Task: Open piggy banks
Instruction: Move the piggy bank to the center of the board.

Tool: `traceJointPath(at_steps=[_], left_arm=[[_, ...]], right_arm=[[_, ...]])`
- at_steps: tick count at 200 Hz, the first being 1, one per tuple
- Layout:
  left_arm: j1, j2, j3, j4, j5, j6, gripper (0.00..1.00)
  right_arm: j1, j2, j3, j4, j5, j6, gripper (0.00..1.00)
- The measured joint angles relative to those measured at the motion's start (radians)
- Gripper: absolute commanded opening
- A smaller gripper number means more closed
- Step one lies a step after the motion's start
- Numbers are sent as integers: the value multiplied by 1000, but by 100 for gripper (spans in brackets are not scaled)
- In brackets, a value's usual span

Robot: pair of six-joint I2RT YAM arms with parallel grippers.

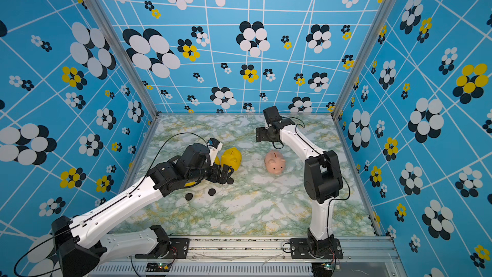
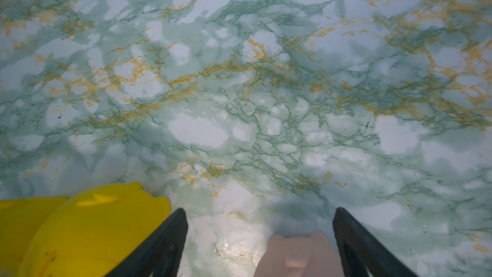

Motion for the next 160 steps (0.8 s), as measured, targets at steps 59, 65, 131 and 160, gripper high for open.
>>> traceJointPath(at_steps=[59, 65, 131, 160], left_arm=[[0, -18, -26, 36, -4, 23, 99], [0, -19, -32, 39, -4, 23, 99], [-1, -63, -106, 92, 16, 18, 99], [-6, -64, -134, 116, 29, 8, 99]], right_arm=[[-3, 24, -9, -119, 57, 23, 71], [-5, 23, -24, -126, 60, 22, 71], [-29, -108, -277, -145, 28, 99, 66], [-10, -306, -531, -50, -44, 277, 64]])
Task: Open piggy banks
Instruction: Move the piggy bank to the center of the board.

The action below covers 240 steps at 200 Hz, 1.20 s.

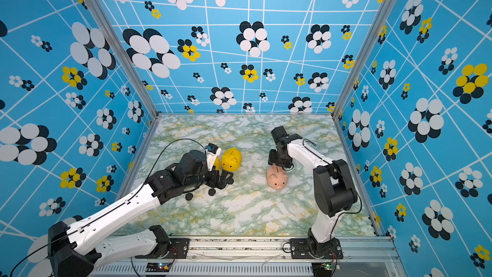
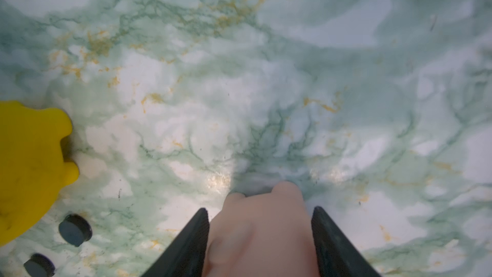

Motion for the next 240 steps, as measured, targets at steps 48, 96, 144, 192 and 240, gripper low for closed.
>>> traceJointPath(at_steps=[48, 96, 144, 192, 240], left_arm=[[-31, 24, -3, 27, 10, -15, 99], [-80, 66, 2, 24, 9, -15, 99], [-119, 129, 64, 14, 8, -15, 99], [-139, 232, 145, -15, -20, -40, 99], [-139, 292, 153, -71, -8, -56, 99]], right_arm=[[133, -230, -133, 40, 29, 175, 73], [74, -257, -170, -16, 218, 128, 75], [48, -285, -331, -54, 315, 114, 75], [196, -340, -423, -42, 269, 161, 73], [414, -342, -422, 25, 235, 277, 75]])
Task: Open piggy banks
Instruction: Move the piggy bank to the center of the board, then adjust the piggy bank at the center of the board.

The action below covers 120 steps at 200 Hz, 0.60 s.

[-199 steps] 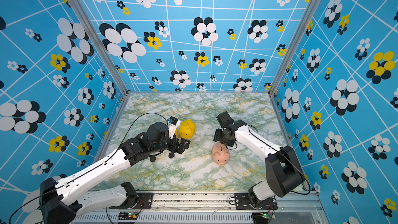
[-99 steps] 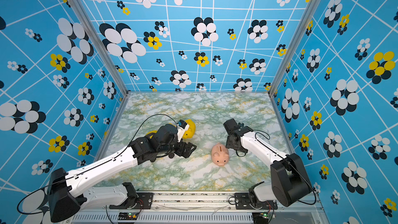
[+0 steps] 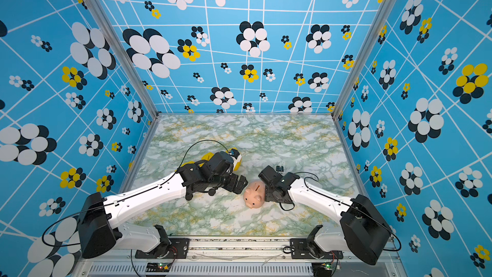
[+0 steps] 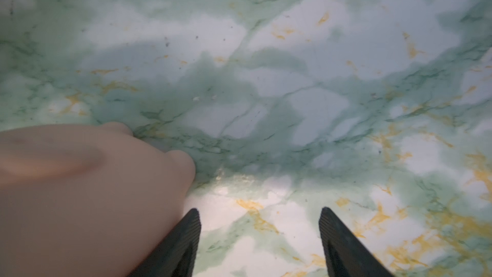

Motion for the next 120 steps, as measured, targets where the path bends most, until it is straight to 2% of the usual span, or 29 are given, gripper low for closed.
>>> traceJointPath(at_steps=[31, 61, 120], left_arm=[[-11, 28, 23, -37, 64, 43, 99], [-47, 117, 125, -116, 77, 84, 99], [-133, 300, 305, -270, 8, 55, 99]], right_arm=[[7, 8, -1, 16, 27, 12, 86], [-19, -38, -15, 16, 74, -8, 99], [-203, -202, -75, 16, 94, -130, 99]])
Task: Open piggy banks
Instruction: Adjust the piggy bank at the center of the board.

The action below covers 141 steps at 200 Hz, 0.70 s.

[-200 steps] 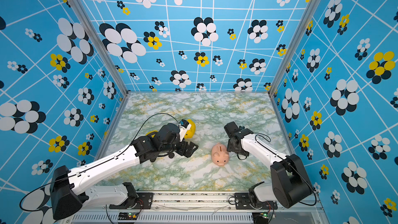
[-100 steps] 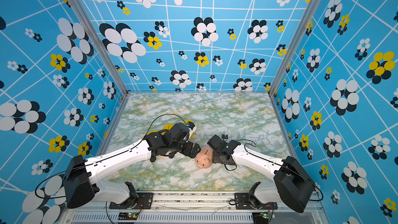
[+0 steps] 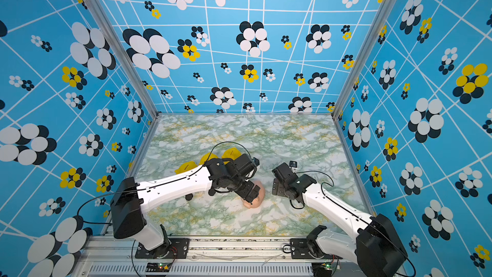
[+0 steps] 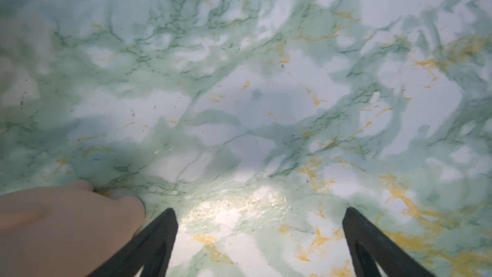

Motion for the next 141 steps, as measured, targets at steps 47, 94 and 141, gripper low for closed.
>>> traceJointPath(at_steps=[47, 94, 141], left_arm=[[-72, 122, 111, -106, -74, -54, 99], [-81, 172, 171, -171, -105, -105, 100], [-81, 222, 184, -205, -122, -130, 97]], right_arm=[[-79, -43, -1, 24, -15, -91, 99], [-85, -56, -45, 58, -39, -125, 99], [-86, -103, -63, 73, -49, -150, 99]])
